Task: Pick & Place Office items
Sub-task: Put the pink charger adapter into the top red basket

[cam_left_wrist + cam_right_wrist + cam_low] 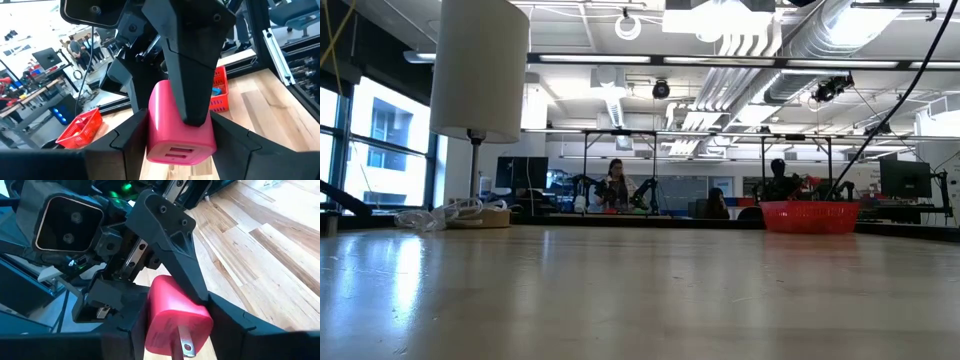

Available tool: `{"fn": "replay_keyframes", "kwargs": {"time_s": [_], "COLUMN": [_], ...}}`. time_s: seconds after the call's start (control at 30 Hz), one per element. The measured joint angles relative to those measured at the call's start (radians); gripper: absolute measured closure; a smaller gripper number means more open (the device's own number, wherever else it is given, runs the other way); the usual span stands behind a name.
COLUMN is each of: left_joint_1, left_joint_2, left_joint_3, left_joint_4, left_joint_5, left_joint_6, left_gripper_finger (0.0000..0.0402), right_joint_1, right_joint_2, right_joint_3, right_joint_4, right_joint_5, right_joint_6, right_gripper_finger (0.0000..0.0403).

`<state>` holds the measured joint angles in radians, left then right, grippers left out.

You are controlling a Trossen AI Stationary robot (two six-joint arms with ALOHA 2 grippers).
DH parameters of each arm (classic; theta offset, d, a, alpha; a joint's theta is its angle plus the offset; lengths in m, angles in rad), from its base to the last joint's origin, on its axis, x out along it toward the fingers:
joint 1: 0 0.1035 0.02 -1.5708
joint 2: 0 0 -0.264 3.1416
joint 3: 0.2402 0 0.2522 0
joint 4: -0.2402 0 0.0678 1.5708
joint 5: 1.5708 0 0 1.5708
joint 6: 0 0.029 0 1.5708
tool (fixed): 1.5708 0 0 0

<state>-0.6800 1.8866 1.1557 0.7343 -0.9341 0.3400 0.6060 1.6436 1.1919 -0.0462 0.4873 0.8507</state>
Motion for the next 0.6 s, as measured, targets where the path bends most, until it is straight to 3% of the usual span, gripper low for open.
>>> {"fn": "replay_keyframes", "kwargs": {"time_s": [0.6], "left_joint_1": [-0.007], "left_joint_2": [0.0], "left_joint_3": [0.0], "left_joint_4": [0.0], "left_joint_5": [0.0], "left_joint_6": [0.031], "left_gripper_finger": [0.0219], "right_joint_1": [0.0], "right_joint_2": [0.0], "right_joint_3": [0.0], "right_joint_4": [-0.001], "right_joint_5": [0.002], "right_joint_6": [-0.008], "right_gripper_finger": [0.0253]}}
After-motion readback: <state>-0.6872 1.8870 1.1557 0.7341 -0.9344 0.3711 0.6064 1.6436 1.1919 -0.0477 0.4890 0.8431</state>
